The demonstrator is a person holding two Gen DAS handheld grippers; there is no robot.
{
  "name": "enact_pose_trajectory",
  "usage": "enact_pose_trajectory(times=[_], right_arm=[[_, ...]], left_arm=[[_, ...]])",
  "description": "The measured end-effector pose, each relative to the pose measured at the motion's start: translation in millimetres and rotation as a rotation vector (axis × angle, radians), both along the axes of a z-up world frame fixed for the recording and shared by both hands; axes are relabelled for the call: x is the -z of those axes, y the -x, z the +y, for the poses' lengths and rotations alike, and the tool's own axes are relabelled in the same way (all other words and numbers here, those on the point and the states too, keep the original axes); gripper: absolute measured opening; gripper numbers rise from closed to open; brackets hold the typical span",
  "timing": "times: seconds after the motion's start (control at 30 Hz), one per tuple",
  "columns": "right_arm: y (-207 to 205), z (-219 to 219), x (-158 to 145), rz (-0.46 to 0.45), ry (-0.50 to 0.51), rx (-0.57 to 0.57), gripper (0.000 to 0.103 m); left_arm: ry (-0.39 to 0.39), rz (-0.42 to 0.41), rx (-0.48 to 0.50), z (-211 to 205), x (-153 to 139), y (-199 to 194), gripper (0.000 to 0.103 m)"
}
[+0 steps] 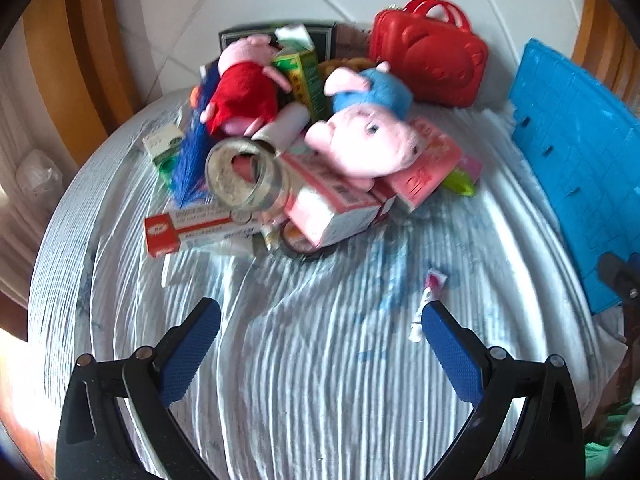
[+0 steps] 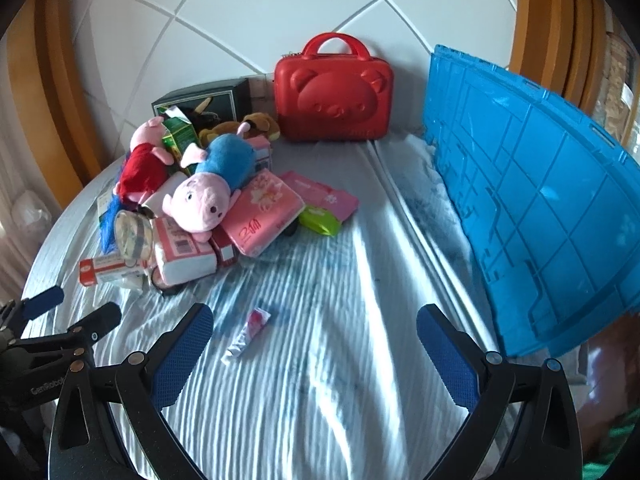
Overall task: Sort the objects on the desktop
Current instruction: 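Move both tools toward the pile of items on the bed, then grasp the red-white medicine box with left tool while right tool grasps the ointment tube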
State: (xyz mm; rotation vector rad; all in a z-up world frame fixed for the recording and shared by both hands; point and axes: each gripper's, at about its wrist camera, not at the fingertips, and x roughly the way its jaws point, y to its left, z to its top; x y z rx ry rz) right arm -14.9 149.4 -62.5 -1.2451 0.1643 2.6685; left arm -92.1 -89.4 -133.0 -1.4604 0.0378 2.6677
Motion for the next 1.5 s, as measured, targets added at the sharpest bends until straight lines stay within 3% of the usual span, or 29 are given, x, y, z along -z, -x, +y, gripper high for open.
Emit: enact_pose_trajectory(times=[0.17, 0.3, 0.43, 0.57, 0.63, 0.83, 0.93, 1.07, 1.13, 1.17, 1.2, 1.3, 1.33, 1.4, 1.47, 1.5], right_arm=[[22, 17, 36, -0.091, 0.037, 0.007, 0.103], [42, 22, 61, -0.161, 0.059, -0.010, 0.103], [67, 19, 91, -0.246, 0.105, -0.047, 0.103], [88, 11, 100, -0.273, 0.118, -0.094, 0.103], [102, 3, 99, -0.273, 0.125, -0.130, 0.103], [128, -24, 89, -0.247, 0.109, -0.205, 0.103], [135, -28, 90, -0.254, 0.095, -0.200, 0.103], [136, -27, 107, -0.324, 0.092, -0.170, 0.103], [133, -25, 118, -0.373, 0.111, -0.151, 0.103], [132, -26, 124, -0.403, 0.122, -0.147, 0.103], [130, -28, 129, -0.422, 0.131, -0.147, 0.103], [125, -33, 142, -0.468, 0.149, -0.133, 0.102], [124, -35, 147, -0.483, 0.153, -0.129, 0.099], [123, -38, 155, -0.507, 0.175, -0.123, 0.066], [122, -42, 164, -0.528, 0.201, -0.120, 0.056], [121, -44, 167, -0.529, 0.206, -0.123, 0.056]], left_arm=[[0.043, -0.134, -0.044, -13, 51, 29, 0.102], [0.034, -0.177, -0.072, -24, 67, 45, 0.101], [0.066, -0.104, -0.124, -55, 47, 53, 0.099], [0.110, -0.049, -0.165, -101, 28, 76, 0.099], [0.112, -0.051, -0.084, -111, 27, 91, 0.099], [0.313, -0.099, 0.196, -93, 54, 126, 0.099], [0.298, -0.141, 0.232, -86, 71, 135, 0.099], [0.180, -0.208, 0.238, -80, 87, 135, 0.099], [0.250, -0.232, 0.231, -72, 101, 128, 0.086], [0.308, -0.221, 0.225, -69, 105, 121, 0.083], [0.318, -0.198, 0.219, -68, 105, 114, 0.076], [0.204, -0.227, 0.157, -74, 98, 94, 0.057], [0.162, -0.226, 0.127, -77, 95, 86, 0.054], [0.106, -0.233, 0.077, -79, 92, 71, 0.050], [0.059, -0.236, 0.038, -80, 92, 55, 0.050], [0.024, -0.242, 0.019, -81, 92, 47, 0.048]])
